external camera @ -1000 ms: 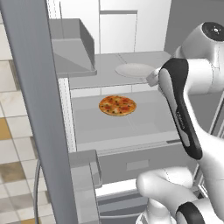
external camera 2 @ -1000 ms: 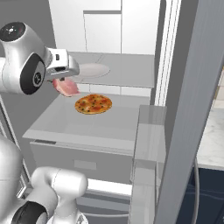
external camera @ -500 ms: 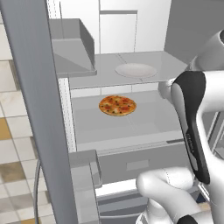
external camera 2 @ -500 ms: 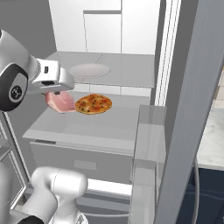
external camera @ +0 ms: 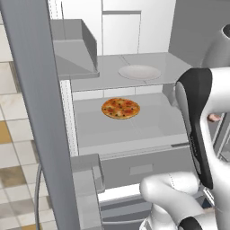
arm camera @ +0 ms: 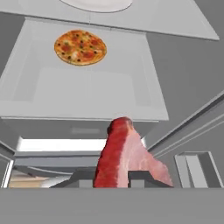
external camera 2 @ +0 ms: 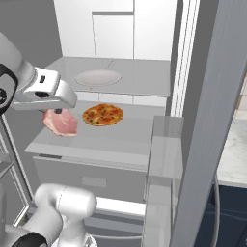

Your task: Retrieve the steak from the fridge and place it on the saucepan with marinade on the stove.

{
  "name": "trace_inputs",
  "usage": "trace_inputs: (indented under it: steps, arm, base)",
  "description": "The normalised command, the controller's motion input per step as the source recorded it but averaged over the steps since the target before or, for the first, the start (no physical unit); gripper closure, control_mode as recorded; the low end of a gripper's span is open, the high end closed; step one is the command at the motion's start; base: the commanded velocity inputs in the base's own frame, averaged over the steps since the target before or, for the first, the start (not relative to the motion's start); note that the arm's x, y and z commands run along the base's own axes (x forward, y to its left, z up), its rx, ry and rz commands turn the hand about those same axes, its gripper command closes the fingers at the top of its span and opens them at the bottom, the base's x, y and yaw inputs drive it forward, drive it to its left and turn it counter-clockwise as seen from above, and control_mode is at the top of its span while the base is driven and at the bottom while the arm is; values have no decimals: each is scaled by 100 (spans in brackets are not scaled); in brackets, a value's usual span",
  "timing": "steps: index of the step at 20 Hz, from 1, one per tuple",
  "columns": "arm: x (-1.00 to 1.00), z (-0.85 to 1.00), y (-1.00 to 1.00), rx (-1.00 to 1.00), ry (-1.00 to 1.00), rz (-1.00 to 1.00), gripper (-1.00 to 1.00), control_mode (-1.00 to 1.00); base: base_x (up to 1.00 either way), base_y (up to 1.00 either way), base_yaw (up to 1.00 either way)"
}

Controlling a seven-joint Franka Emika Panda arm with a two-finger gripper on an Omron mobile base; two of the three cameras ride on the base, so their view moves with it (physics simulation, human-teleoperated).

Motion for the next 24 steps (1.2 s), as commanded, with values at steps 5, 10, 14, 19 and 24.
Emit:
trace_inputs:
  steps: [5,10,14,19,24]
  arm:
    - [0,-10,0,5,5,0,100,-100]
    - [0,-29,0,11,0,0,100,-100]
    - [0,-27,5,4,0,0,100,-100]
    - [0,-1,0,0,0,0,100,-100]
    - [0,0,0,0,0,0,100,-100]
  base:
    - [0,0,0]
    - [0,0,0]
    - [0,0,0]
    - [0,0,0]
    - [0,0,0]
